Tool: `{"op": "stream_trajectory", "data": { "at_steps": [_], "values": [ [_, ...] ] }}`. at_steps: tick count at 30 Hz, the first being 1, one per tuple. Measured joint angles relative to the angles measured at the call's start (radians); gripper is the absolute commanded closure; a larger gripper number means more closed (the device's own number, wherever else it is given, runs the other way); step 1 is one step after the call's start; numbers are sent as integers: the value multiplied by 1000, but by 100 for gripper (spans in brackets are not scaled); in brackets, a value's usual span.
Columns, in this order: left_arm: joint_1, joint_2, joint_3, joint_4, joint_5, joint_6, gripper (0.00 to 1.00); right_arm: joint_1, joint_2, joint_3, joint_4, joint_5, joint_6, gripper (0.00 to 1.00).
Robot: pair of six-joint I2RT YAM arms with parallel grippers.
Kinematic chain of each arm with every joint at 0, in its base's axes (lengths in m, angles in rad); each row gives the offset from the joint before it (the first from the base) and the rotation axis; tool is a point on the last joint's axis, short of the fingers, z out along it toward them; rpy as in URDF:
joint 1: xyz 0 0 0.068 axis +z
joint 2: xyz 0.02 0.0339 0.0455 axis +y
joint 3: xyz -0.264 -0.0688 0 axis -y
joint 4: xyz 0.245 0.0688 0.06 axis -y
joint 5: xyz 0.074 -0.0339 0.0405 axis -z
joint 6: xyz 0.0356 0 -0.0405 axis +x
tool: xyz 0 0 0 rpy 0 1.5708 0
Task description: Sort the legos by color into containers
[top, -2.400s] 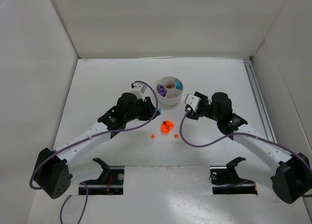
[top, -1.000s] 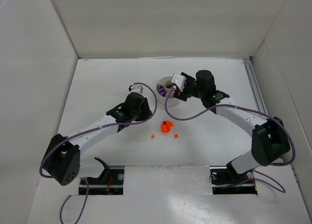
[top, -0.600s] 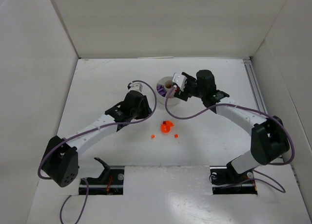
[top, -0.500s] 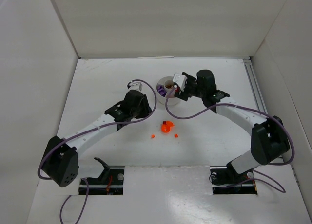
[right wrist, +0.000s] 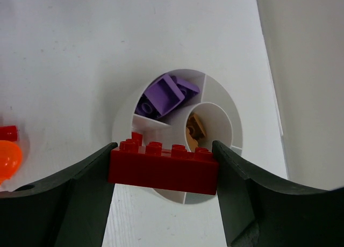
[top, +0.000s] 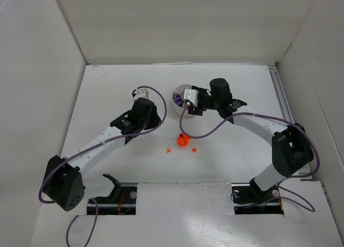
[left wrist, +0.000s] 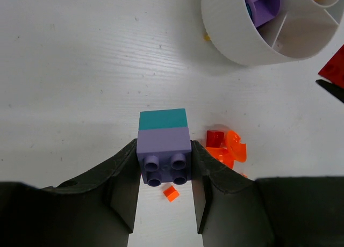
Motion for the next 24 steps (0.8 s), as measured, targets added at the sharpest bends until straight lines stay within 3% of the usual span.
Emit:
{"op": "stream_trajectory", "data": {
  "at_steps": [11,24],
  "values": [
    [28,-23,0,-16,-8,-7,92,18,84,85,-47,98,5,54],
    [42,-60,-1,-19,-10,-3,91,76,90,94,-68,396,458,52]
  ]
}}
